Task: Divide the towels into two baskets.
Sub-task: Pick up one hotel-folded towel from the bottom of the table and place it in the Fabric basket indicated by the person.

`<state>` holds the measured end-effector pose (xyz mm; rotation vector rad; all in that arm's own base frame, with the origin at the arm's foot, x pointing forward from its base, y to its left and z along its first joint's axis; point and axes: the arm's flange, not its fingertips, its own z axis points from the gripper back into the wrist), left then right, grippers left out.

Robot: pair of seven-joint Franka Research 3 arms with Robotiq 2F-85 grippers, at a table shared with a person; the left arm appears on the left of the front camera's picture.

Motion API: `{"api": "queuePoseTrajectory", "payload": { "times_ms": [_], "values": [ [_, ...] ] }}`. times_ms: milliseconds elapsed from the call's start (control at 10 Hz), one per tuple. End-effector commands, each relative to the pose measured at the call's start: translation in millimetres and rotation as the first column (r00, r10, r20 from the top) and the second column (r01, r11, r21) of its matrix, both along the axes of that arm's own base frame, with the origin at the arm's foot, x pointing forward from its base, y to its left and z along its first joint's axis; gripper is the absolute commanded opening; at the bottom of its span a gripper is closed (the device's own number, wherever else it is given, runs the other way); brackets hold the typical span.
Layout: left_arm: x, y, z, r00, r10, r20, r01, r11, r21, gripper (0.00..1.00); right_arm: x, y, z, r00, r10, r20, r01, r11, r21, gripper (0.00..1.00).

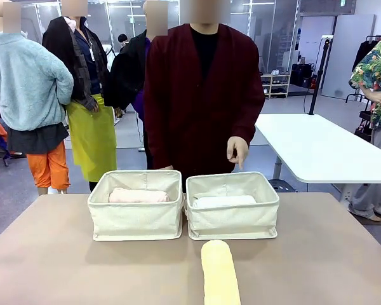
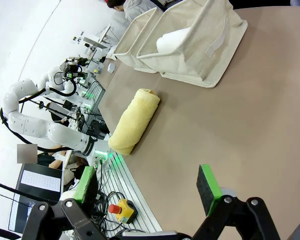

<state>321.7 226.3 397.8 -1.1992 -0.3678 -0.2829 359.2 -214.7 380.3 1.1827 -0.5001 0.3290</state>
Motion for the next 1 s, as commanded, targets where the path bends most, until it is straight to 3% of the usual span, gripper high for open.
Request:
{"api": "queuePoseTrajectory", "payload": {
  "times_ms": [0,100,200,400,500,900],
  "values": [
    [-2,2,1,1.0,0.002,0.004,-0.002,1.0,-0.001,1.0,4,34,12,0.999,-0.02,-0.03,0.017,0.994,-0.106,1.0],
    [-2,2,1,1.0,0.002,0.004,-0.002,1.0,-0.001,1.0,13,82,14,0.994,-0.058,-0.09,0.036,0.972,-0.232,1.0],
    [-2,2,1,1.0,0.002,0.004,-0.002,1.0,-0.001,1.0,15,123,15,0.99,-0.04,-0.137,0.01,0.976,-0.217,1.0],
    [-2,2,1,1.0,0.002,0.004,-0.002,1.0,-0.001,1.0,12,188,13,0.969,-0.109,-0.22,0.053,0.968,-0.246,1.0],
    [-2,2,1,1.0,0.002,0.004,-0.002,1.0,-0.001,1.0,10,219,7,0.963,-0.156,-0.22,0.084,0.949,-0.305,1.0],
    [-2,2,1,1.0,0.002,0.004,-0.002,1.0,-0.001,1.0,8,326,-23,0.953,-0.145,-0.265,0.018,0.904,-0.428,1.0]
  ]
}}
